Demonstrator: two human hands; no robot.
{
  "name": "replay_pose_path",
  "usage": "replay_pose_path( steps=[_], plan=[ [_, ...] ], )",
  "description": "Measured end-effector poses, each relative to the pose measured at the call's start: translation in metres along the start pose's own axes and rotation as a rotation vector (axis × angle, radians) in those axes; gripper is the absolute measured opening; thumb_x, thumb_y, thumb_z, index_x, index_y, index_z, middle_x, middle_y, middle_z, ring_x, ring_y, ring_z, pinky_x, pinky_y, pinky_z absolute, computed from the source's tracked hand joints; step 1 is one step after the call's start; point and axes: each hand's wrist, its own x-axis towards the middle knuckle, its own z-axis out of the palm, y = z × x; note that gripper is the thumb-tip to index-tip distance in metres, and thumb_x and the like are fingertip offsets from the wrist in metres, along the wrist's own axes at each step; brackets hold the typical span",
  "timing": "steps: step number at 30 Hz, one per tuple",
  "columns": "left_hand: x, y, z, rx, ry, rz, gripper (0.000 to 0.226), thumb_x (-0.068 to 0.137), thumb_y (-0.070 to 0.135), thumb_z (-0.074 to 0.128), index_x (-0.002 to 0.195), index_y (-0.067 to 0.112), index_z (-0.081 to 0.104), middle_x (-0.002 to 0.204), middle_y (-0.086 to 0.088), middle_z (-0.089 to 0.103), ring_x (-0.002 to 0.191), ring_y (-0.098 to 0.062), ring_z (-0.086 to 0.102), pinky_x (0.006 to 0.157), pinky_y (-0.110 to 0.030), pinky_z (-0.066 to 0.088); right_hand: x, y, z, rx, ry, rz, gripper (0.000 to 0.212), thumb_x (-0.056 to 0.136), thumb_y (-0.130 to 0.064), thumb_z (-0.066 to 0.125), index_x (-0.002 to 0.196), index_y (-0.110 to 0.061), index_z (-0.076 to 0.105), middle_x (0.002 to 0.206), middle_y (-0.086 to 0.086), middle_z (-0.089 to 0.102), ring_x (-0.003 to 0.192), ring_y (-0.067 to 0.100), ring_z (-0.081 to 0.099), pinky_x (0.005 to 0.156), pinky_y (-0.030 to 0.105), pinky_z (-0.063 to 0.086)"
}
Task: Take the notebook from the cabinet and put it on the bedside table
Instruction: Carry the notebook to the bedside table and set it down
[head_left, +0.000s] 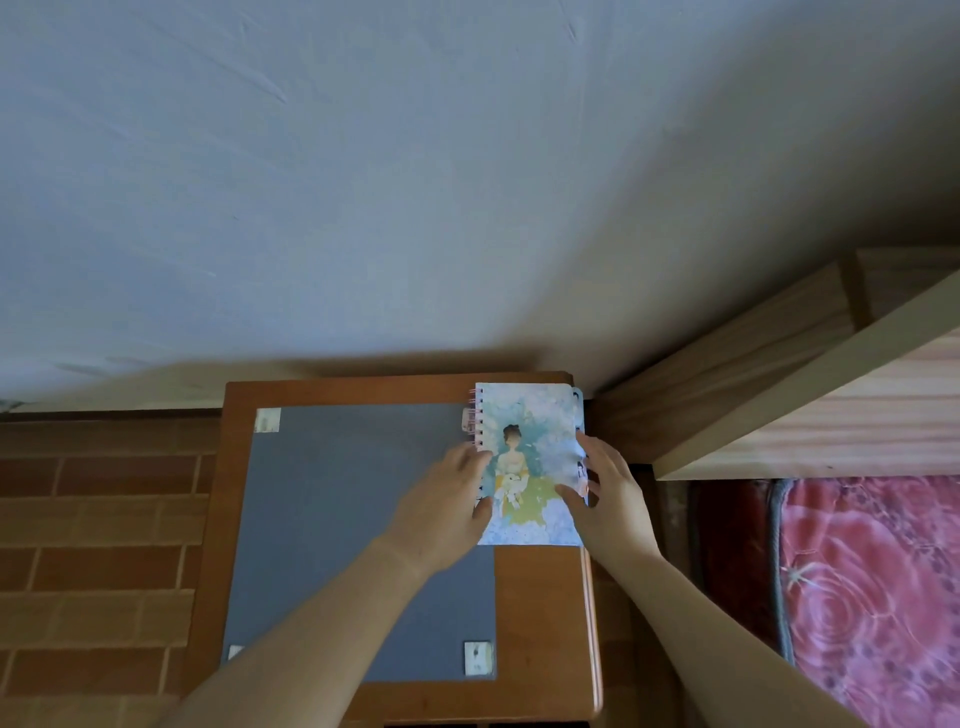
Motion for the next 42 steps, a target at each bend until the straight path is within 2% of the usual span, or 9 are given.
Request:
replay_pose_path(
  steps=[4, 9, 15, 21, 24, 27, 30, 37, 42],
  plan=[
    [-0.001, 0.002, 0.015, 0.090, 0.012, 0.046, 0.051, 0.093, 0.030, 0.044, 0.140, 0.020, 0.027, 0.150, -0.001, 0.020, 0.133, -0.018, 0.030, 0.101, -0.029, 0.035, -0.004, 0.000, -0.002, -0.191, -0.126, -0.167, 0.066, 0.084, -0.027, 0.065, 0.140, -0.030, 0.030, 0.151, -0.007, 0.026, 0.134, 0.013, 0.034, 0.099, 0.021, 0.037],
    [-0.003, 0.002, 0.034, 0.247, -0.015, 0.119, 0.063, 0.092, 0.036, 0.046, 0.145, 0.020, 0.015, 0.157, 0.002, -0.001, 0.143, -0.017, 0.001, 0.111, -0.031, 0.023, -0.011, 0.007, -0.003, -0.441, -0.333, -0.288, 0.079, 0.083, -0.037, 0.064, 0.145, -0.033, 0.014, 0.156, -0.012, 0.002, 0.144, 0.009, 0.000, 0.110, 0.035, 0.034],
    [-0.003, -0.003, 0.050, 0.330, -0.061, 0.172, 0.073, 0.090, 0.039, 0.050, 0.146, 0.020, 0.008, 0.157, 0.002, -0.008, 0.144, -0.017, -0.004, 0.112, -0.036, 0.021, -0.015, 0.019, 0.006, -0.538, -0.332, -0.305, 0.081, 0.083, -0.039, 0.064, 0.145, -0.031, 0.013, 0.156, -0.013, -0.008, 0.139, 0.004, -0.017, 0.105, 0.031, 0.038],
    [0.005, -0.004, 0.057, 0.381, -0.014, 0.218, 0.074, 0.084, 0.027, 0.063, 0.145, 0.019, 0.021, 0.157, -0.007, 0.006, 0.143, -0.026, 0.012, 0.108, -0.040, 0.031, -0.010, 0.020, 0.003, -0.542, -0.308, -0.323, 0.073, 0.085, -0.034, 0.062, 0.144, -0.029, 0.019, 0.156, -0.013, -0.003, 0.139, 0.003, -0.013, 0.101, 0.030, 0.042],
    [0.008, -0.004, 0.053, 0.415, 0.002, 0.201, 0.078, 0.069, 0.029, 0.078, 0.137, 0.018, 0.040, 0.151, -0.011, 0.029, 0.135, -0.029, 0.034, 0.098, -0.038, 0.043, -0.004, 0.019, 0.001, -0.544, -0.315, -0.332, 0.073, 0.085, -0.035, 0.061, 0.144, -0.029, 0.020, 0.156, -0.012, -0.002, 0.140, 0.004, -0.012, 0.102, 0.031, 0.041],
    [0.015, -0.007, 0.051, 0.421, 0.014, 0.226, 0.075, 0.073, 0.027, 0.075, 0.137, 0.017, 0.040, 0.151, -0.011, 0.029, 0.135, -0.029, 0.033, 0.100, -0.039, 0.041, 0.004, 0.015, 0.000, -0.541, -0.308, -0.336, 0.072, 0.085, -0.033, 0.062, 0.144, -0.028, 0.021, 0.157, -0.010, 0.000, 0.140, 0.005, -0.011, 0.102, 0.033, 0.042],
    [0.021, -0.008, 0.047, 0.473, 0.019, 0.192, 0.077, 0.053, 0.024, 0.088, 0.124, 0.017, 0.056, 0.136, -0.010, 0.051, 0.121, -0.030, 0.052, 0.087, -0.038, 0.051, 0.010, 0.012, 0.000, -0.536, -0.296, -0.328, 0.070, 0.087, -0.032, 0.060, 0.144, -0.029, 0.020, 0.157, -0.011, -0.001, 0.138, 0.003, -0.013, 0.102, 0.032, 0.041],
    [0.028, -0.004, 0.045, 0.447, 0.041, 0.217, 0.070, 0.079, 0.019, 0.069, 0.139, 0.013, 0.035, 0.150, -0.009, 0.030, 0.137, -0.031, 0.029, 0.101, -0.037, 0.040, 0.014, 0.007, 0.003, -0.543, -0.280, -0.304, 0.068, 0.087, -0.029, 0.060, 0.144, -0.028, 0.022, 0.157, -0.009, 0.000, 0.141, 0.006, -0.011, 0.100, 0.033, 0.044],
    [0.030, -0.005, 0.043, 0.487, 0.017, 0.193, 0.083, 0.049, 0.026, 0.089, 0.124, 0.012, 0.055, 0.133, -0.008, 0.053, 0.120, -0.029, 0.053, 0.083, -0.033, 0.053, 0.011, 0.005, 0.008, -0.548, -0.276, -0.287, 0.068, 0.090, -0.024, 0.057, 0.145, -0.028, 0.017, 0.157, -0.009, -0.005, 0.139, 0.007, -0.015, 0.098, 0.031, 0.046]
  ],
)
